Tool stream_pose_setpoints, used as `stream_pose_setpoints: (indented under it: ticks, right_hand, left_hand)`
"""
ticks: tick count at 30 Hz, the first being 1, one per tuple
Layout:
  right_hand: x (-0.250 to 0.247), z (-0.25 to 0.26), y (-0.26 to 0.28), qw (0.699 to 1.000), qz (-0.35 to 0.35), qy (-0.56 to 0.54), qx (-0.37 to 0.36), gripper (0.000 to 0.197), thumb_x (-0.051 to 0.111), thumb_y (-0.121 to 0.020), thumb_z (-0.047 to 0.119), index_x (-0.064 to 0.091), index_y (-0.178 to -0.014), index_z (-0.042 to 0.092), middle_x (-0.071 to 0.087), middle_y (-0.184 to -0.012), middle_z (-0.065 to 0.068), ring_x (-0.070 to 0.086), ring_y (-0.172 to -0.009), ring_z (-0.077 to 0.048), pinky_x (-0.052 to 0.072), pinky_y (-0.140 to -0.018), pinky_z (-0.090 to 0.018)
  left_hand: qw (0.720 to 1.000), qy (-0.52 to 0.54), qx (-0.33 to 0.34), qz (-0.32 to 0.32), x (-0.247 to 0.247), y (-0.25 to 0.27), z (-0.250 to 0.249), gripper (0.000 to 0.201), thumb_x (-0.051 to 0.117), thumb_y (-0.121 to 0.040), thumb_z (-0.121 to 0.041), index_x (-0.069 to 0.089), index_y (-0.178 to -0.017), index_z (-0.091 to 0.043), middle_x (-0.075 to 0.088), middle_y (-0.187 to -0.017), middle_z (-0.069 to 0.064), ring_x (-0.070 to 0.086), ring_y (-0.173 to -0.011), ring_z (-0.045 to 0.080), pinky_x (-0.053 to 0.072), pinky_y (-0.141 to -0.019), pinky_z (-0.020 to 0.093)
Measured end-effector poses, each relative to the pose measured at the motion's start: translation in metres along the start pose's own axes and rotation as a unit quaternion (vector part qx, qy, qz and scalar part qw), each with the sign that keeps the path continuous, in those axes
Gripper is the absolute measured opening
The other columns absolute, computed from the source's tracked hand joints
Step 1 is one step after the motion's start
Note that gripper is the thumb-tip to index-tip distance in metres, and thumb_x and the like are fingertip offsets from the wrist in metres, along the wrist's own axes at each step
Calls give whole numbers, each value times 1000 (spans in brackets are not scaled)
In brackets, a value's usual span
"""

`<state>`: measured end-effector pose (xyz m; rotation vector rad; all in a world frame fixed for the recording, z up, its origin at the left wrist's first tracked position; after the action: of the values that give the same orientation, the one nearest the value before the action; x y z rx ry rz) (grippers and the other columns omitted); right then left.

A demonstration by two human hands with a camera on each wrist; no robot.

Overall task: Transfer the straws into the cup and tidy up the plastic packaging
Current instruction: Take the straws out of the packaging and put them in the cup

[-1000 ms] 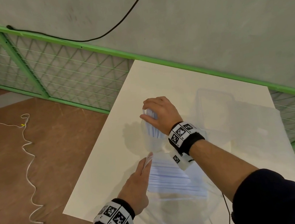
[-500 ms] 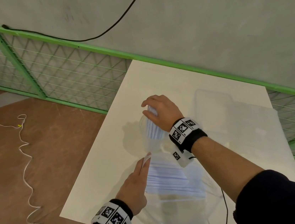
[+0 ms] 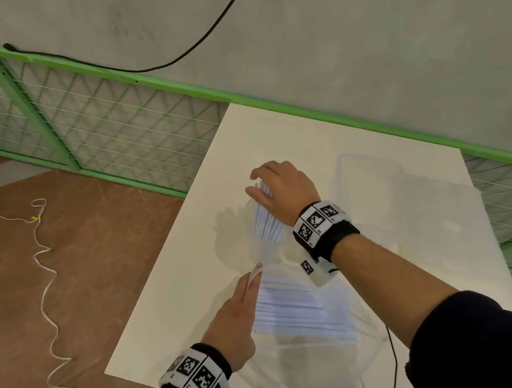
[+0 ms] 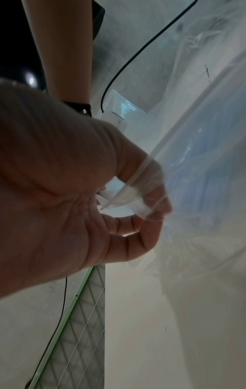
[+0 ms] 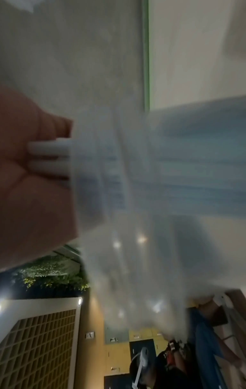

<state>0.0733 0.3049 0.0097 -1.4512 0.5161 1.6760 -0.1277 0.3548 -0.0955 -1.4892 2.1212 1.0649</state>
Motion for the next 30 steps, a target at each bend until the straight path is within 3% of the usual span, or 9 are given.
stream_pose_setpoints:
  ticks: [4, 7, 10, 15, 19, 23, 25, 27, 30]
  right_hand:
    - [-1, 6, 5, 999, -13, -5, -52, 26, 58, -95, 39, 66, -108, 18, 65, -108, -1, 57, -96, -25, 51, -72, -39]
    - [-3, 4, 2, 1000, -2, 8, -23, 31, 53, -98, 43, 64, -95, 14, 63, -88, -3, 56, -85, -26, 45, -63, -35]
    - [-17, 0, -5, 999, -34, 15, 31, 35, 45, -101, 42, 61, -94, 12, 61, -87, -5, 55, -82, -27, 41, -61, -33]
    - [1, 2, -2, 989, 101, 107, 32, 43, 31, -104, 45, 62, -109, 17, 62, -110, -3, 57, -103, -28, 39, -82, -37]
    - [-35, 13, 8, 999, -22, 39, 20, 42, 30, -102, 47, 58, -124, 25, 53, -135, 4, 44, -128, -20, 26, -101, -44]
    - [-78, 48, 53, 986, -141, -55, -75, 32, 39, -91, 18, 66, -108, 14, 67, -108, -5, 60, -94, -30, 48, -78, -42]
    - [-68, 67, 92, 986, -108, -77, -102, 36, 37, -82, 10, 67, -101, 11, 68, -94, -7, 63, -80, -31, 53, -61, -41]
    - [-38, 78, 130, 994, 0, -64, -89, 36, 34, -81, 10, 65, -100, 13, 65, -89, -6, 62, -75, -31, 52, -54, -41]
    - [37, 66, 189, 969, 245, 14, -18, 32, 44, -89, 4, 59, -117, 12, 59, -110, -10, 59, -94, -36, 48, -66, -43]
  left_hand:
    - [1000, -8, -7, 1, 0, 1, -1, 110, 44, -71, 17, -10, -153, -31, -9, -158, -22, 42, -76, 11, 36, -52, 11]
    - [1000, -17, -5, 2, 0, 2, -2, 111, 44, -70, 17, -11, -153, -31, -9, -157, -22, 41, -71, 13, 35, -51, 12]
    - [1000, -18, -3, 0, -1, 2, -4, 110, 44, -70, 17, -10, -153, -31, -9, -157, -24, 40, -71, 13, 37, -51, 12]
    - [1000, -2, -1, 4, -1, 2, -6, 111, 44, -70, 17, -12, -153, -33, -7, -157, -23, 51, -82, 10, 35, -55, 11]
    - [1000, -2, 3, 2, -1, 2, -5, 111, 45, -70, 17, -12, -153, -32, -6, -157, -21, 54, -87, 10, 37, -56, 9]
    - [1000, -7, 9, -1, -1, 2, -9, 109, 46, -72, 14, -13, -152, -31, -8, -158, -18, 57, -100, 15, 37, -66, 8]
    - [1000, -14, -4, -4, -2, 1, -9, 106, 48, -76, 10, -15, -152, -28, -8, -159, -13, 57, -108, 21, 34, -71, 11]
    - [1000, -13, -7, -6, -1, -2, -7, 105, 50, -79, 8, -17, -151, -27, -8, -159, -9, 57, -97, 20, 36, -69, 15]
    - [1000, 6, 10, 4, 5, -4, -8, 110, 50, -78, 10, -22, -148, -36, -6, -159, -12, 56, -100, 20, 44, -66, 18]
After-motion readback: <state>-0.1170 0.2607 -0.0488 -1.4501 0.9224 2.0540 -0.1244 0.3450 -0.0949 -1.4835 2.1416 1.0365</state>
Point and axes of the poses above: each hand's wrist, its own y-axis away from the middle knuckle, its own x-axis out of the palm, z = x × y, the point moved 8 cm from there along -y, towards the middle knuckle
